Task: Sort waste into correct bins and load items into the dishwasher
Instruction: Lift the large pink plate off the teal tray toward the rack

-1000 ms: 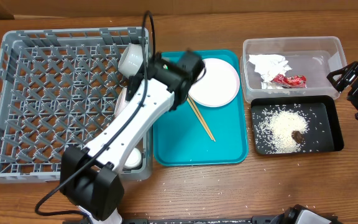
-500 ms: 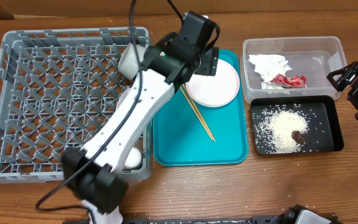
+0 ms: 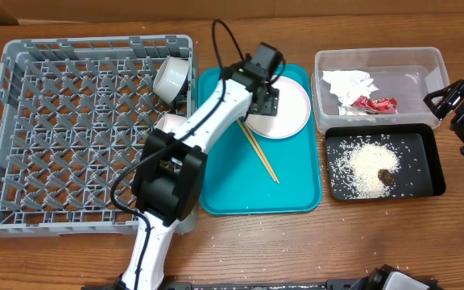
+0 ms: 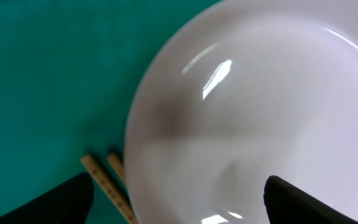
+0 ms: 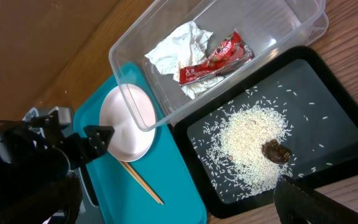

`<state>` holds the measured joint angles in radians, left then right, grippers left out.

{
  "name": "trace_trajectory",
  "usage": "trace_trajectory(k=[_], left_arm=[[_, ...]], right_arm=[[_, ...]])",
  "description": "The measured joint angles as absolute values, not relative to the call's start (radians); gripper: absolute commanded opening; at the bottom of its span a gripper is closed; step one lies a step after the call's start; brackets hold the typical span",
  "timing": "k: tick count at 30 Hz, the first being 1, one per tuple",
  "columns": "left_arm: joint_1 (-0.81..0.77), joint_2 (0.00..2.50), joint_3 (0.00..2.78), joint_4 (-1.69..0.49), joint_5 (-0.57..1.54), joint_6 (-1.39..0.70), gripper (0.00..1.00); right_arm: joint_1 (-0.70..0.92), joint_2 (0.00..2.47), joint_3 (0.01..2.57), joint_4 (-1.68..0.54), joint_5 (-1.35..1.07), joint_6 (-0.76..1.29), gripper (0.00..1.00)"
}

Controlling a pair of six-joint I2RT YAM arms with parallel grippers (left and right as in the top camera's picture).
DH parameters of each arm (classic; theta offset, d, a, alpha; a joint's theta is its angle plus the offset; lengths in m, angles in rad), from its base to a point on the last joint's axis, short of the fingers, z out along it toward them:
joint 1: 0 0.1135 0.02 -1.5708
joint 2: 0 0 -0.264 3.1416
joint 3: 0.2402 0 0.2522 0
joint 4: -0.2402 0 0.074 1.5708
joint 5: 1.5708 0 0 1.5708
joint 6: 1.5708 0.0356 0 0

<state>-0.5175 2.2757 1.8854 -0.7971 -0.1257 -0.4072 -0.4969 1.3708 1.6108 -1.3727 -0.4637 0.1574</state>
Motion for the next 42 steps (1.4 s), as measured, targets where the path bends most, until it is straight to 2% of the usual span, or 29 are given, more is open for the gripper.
trace_trajectory(k=[5, 6, 12, 18, 26, 42], left_arm=[[-0.471, 2.276, 1.885, -0.749, -0.116, -0.36, 0.82], [-0.463, 2.276, 1.886, -0.741, -0.115, -0.351, 0.72], [-0.458, 2.296, 1.886, -0.676, -0.051, -0.255, 0.52], [-0.458, 2.339, 1.886, -0.684, -0.028, -0.234, 0.48], [-0.458, 2.344, 1.885, -0.684, -0.025, -0.232, 0.36], [-0.458, 2.344, 1.854, -0.687, -0.018, -0.232, 0.24]], right_arm=[[-0.497, 1.371, 1.611, -1.373, -0.463, 0.157, 1.0], [-0.497, 1.371, 1.611, -1.372, -0.464, 0.157, 1.0], [-0.497, 1.371, 1.611, -1.372, -0.464, 0.157, 1.0], [-0.497, 1.371, 1.611, -1.373, -0.464, 0.158, 1.0], [-0.497, 1.371, 1.611, -1.372, -0.463, 0.157, 1.0], [-0.497, 1.371, 1.611, -1.373, -0.464, 0.158, 1.0]])
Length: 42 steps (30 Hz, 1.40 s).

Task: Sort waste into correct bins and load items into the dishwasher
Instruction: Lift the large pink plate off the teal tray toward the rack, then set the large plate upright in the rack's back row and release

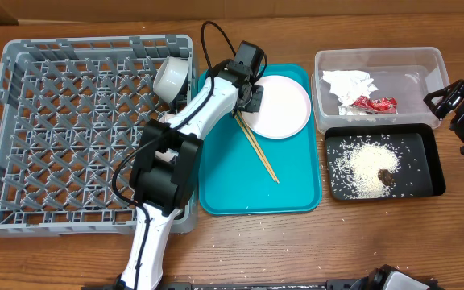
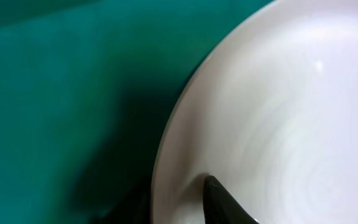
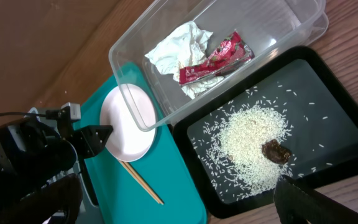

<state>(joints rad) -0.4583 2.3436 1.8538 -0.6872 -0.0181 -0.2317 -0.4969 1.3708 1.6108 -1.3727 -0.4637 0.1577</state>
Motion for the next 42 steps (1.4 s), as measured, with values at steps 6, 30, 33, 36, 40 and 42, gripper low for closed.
trace_trajectory(k=[6, 30, 33, 36, 40, 42], left_arm=[[-0.454, 2.342, 1.847, -0.673, -0.017, -0.235, 0.04], [-0.437, 1.862, 1.87, -0.886, -0.22, -0.147, 0.04], [-0.437, 1.779, 1.877, -0.926, -0.341, -0.11, 0.04], [-0.435, 1.734, 1.878, -0.946, -0.497, -0.062, 0.04], [-0.41, 1.726, 1.878, -0.942, -0.686, 0.039, 0.04], [-0.387, 1.726, 1.878, -0.942, -0.735, 0.089, 0.04]], right_arm=[[-0.497, 1.371, 1.611, -1.373, -0.463, 0.158, 1.0], [-0.497, 1.371, 1.611, -1.373, -0.464, 0.157, 1.0], [-0.497, 1.371, 1.611, -1.373, -0.463, 0.157, 1.0], [-0.497, 1.371, 1.611, -1.373, -0.463, 0.157, 1.0], [-0.497, 1.371, 1.611, -1.373, -0.464, 0.157, 1.0], [-0.497, 1.371, 1.611, -1.372, -0.464, 0.157, 1.0]])
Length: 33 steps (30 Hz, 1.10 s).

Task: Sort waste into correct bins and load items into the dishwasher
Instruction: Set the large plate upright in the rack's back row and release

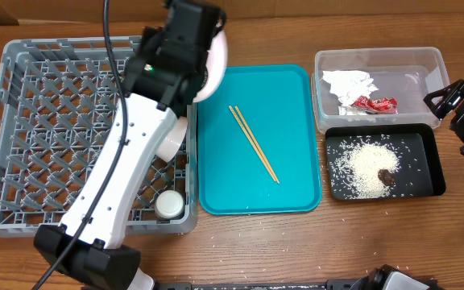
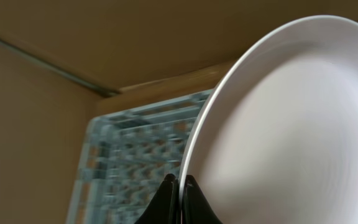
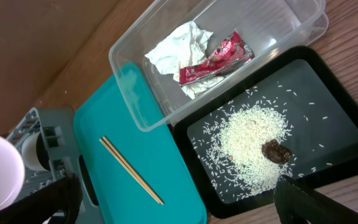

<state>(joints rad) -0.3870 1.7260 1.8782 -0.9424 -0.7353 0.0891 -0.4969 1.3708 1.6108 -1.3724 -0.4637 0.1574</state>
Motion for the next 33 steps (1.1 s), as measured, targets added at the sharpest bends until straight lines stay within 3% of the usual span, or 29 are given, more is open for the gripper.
trace_trajectory(k=[15, 33], left_arm=[[-0.118, 1.746, 1.878, -0.88, -0.875, 0.263, 0.04], [-0.109, 1.957, 1.878, -0.762, -1.013, 0.282, 0.04]], right_arm=[[-0.497, 1.371, 1.611, -1.372, -0.463, 0.157, 1.0], [-0.497, 1.371, 1.611, -1.373, -0.464, 0.157, 1.0]])
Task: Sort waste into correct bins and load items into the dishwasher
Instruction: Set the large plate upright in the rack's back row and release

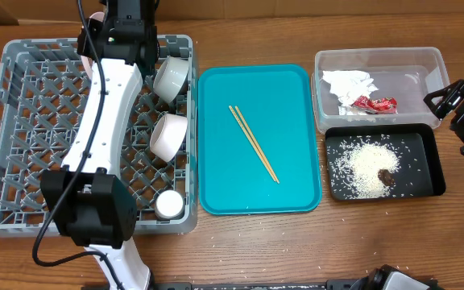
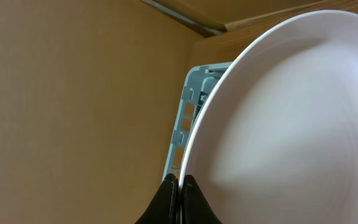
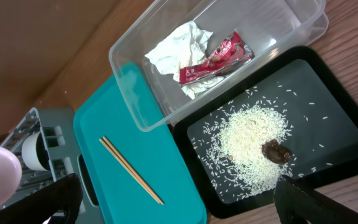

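A white plate (image 2: 278,124) stands on edge with my left gripper (image 2: 180,198) shut on its rim. The overhead view puts that gripper (image 1: 115,20) above the far edge of the grey dishwasher rack (image 1: 22,121), with only a sliver of the plate showing beside the arm. The plate also shows at the left edge of the right wrist view. Two wooden chopsticks (image 1: 254,143) lie on the teal tray (image 1: 288,185). My right gripper hangs open at the far right, beside the bins, holding nothing.
Three white cups (image 1: 171,78) lie along the rack's right side. A clear bin (image 1: 409,60) holds crumpled tissue and a red wrapper (image 1: 374,103). The black tray (image 1: 433,161) in front of it holds spilled rice and a brown scrap. Loose grains dot the wooden table.
My left gripper has carried the plate from above the rack's right edge to above its far side, further left. The right arm, chopsticks and bins are unchanged.
The plate first lay on the teal tray with my left gripper open over it. Then the fingers were at its left rim. Later the plate was held on edge above the rack's right side, and now it hangs over the rack's far edge.
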`<state>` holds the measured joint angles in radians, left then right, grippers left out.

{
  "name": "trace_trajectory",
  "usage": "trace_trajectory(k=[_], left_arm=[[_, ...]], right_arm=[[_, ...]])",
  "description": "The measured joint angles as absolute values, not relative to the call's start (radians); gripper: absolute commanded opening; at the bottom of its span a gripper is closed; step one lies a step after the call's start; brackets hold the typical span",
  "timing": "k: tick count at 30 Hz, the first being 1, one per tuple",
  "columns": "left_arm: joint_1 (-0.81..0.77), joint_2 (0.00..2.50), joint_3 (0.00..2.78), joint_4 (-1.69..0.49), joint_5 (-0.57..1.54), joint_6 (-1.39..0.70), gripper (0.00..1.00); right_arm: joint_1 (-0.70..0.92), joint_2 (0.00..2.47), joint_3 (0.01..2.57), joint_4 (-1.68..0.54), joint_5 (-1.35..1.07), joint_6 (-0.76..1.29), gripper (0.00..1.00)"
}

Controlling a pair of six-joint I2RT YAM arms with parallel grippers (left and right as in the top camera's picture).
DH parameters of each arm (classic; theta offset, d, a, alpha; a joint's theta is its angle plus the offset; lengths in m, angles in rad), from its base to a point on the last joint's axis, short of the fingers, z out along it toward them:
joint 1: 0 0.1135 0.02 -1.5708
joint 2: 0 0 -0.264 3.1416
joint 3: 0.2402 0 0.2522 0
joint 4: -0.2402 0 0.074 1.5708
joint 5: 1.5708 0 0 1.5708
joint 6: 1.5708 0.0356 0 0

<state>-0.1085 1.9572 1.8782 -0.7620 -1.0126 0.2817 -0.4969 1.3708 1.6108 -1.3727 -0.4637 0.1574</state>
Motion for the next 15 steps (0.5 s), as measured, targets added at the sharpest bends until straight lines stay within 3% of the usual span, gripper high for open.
trace_trajectory(k=[15], left_arm=[[-0.109, 2.043, 1.878, -0.826, -0.986, 0.146, 0.04]], right_arm=[[-0.497, 1.371, 1.611, -1.373, -0.463, 0.157, 1.0]])
